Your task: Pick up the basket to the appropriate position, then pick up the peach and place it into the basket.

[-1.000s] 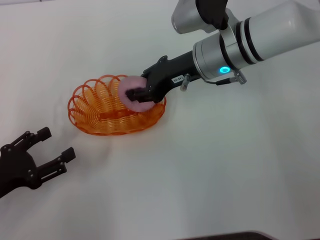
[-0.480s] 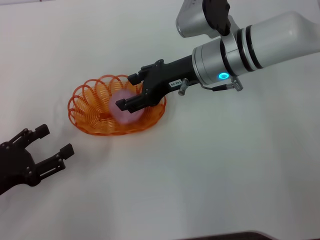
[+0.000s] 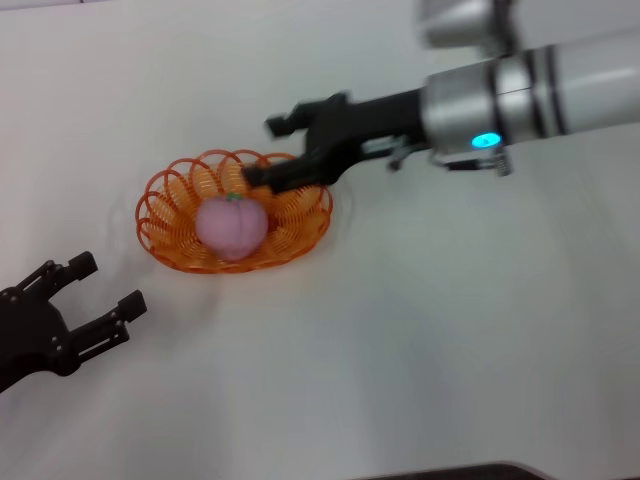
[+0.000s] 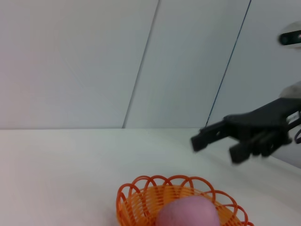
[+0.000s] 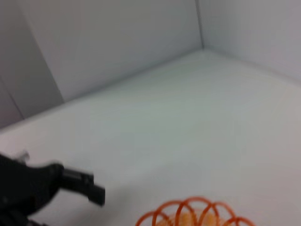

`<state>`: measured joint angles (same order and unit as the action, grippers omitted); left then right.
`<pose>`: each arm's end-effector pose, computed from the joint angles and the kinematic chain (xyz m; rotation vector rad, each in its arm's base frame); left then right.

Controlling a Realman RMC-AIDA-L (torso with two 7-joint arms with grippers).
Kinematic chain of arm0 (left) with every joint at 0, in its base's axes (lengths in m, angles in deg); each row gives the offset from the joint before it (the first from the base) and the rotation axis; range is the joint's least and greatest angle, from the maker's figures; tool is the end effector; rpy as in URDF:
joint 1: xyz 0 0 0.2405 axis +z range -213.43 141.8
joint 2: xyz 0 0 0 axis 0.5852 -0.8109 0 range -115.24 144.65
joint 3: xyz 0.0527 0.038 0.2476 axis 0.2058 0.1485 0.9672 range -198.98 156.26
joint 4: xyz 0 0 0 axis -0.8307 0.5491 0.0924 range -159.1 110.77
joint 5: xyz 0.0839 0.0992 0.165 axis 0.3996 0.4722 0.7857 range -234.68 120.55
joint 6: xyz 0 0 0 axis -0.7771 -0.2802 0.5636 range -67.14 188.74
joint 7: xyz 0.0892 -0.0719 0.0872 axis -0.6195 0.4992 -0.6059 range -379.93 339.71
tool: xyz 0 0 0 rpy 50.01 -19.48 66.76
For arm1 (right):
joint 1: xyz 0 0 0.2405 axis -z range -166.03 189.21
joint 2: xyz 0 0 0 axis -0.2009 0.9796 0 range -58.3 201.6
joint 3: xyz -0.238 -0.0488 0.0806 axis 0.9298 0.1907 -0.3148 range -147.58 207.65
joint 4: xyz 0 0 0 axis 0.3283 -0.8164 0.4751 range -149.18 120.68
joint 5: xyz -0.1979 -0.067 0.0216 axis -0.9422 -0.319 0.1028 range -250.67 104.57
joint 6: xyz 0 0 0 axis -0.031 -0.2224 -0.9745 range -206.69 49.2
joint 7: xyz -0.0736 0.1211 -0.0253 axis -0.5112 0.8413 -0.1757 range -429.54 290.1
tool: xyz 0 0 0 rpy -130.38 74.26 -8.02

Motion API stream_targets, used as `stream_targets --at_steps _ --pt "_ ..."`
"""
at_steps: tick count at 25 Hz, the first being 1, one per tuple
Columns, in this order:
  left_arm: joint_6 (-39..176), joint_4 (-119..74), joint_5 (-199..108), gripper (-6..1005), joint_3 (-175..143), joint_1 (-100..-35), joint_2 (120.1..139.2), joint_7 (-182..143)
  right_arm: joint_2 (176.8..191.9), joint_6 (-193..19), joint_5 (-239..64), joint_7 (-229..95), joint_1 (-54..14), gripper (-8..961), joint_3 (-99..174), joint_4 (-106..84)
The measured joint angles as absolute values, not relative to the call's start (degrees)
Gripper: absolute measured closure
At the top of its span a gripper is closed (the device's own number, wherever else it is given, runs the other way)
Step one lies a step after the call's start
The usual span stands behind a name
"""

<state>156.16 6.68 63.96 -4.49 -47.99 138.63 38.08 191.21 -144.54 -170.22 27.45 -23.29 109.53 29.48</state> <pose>-0.3482 0.2065 -0.0176 -2.3815 -0.7953 -0.8244 0.1790 0.3624 -0.0711 -2.8510 0.6250 0.5008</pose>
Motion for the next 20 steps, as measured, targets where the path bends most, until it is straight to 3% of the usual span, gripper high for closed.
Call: stream_targets --at_steps 10,20 --pt "156.2 6.7 64.0 115 -4.5 -48.2 138.63 38.1 190.03 -160.2 -170.3 15.1 -10.5 112 89.2 33.1" --pt "156.1 6.7 64.7 115 -4.2 -47.5 138.63 38.0 190.16 -166.3 -174.9 6.1 -3.4 114 86.4 31.8"
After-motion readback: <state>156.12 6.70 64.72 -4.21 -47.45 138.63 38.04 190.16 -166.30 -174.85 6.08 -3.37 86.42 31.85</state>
